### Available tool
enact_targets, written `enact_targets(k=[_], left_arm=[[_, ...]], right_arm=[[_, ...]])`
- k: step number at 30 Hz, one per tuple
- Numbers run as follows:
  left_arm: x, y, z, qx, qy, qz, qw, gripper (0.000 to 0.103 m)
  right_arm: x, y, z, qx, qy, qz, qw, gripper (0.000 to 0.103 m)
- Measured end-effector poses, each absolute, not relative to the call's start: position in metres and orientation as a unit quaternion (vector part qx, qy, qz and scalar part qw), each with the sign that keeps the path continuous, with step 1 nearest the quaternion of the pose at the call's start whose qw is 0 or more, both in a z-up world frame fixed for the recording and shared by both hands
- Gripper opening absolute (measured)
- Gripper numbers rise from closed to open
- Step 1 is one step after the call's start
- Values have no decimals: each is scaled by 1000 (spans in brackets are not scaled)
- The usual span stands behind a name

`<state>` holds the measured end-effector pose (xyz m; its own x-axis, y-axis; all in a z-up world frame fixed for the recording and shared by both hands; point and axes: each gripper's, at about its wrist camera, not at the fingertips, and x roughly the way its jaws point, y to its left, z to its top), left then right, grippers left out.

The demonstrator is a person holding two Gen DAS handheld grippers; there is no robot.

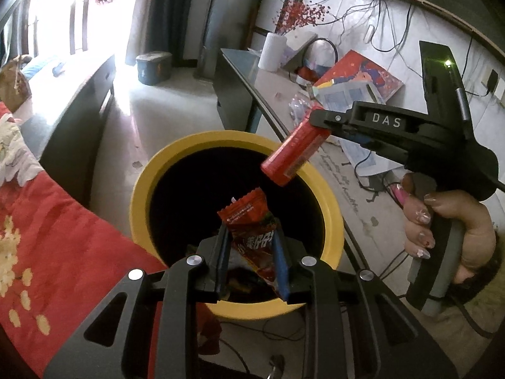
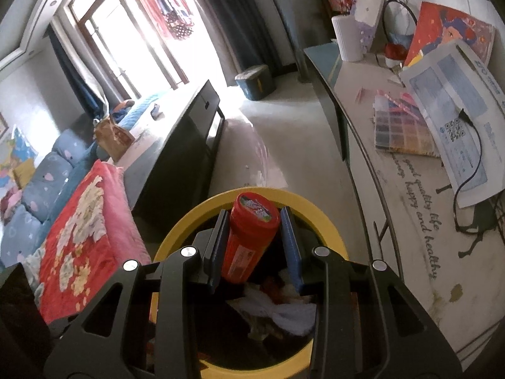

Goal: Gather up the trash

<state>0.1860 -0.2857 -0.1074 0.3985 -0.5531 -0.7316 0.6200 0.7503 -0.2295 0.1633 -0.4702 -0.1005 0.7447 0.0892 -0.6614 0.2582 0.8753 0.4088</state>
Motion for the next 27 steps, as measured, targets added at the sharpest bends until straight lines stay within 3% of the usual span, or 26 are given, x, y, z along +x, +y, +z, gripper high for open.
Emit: enact_targets(k=[3,5,7,11,17,27], left_arm=[[187,-291,-111,43,425,-352,833,30],[188,-293,-112,46,425,-351,833,49],[187,-292,-110,46,422,-348,836,64],[187,-284,-102,41,417,-335,844,86],[185,-262,-82,31,402,-310,861,94],[172,-214,-45,2,370,-271,888,95]], right_arm=[[164,-472,-103,248,359,-43,899,32],[162,-471,-104,247,362,-44,898,42],[159,-470,-103,246,363,-43,898,47],[148,-464,-96,230,359,-46,903,59],[129,-452,-75,203,340,-50,917,77],[100,-420,-38,170,303,-43,937,89]])
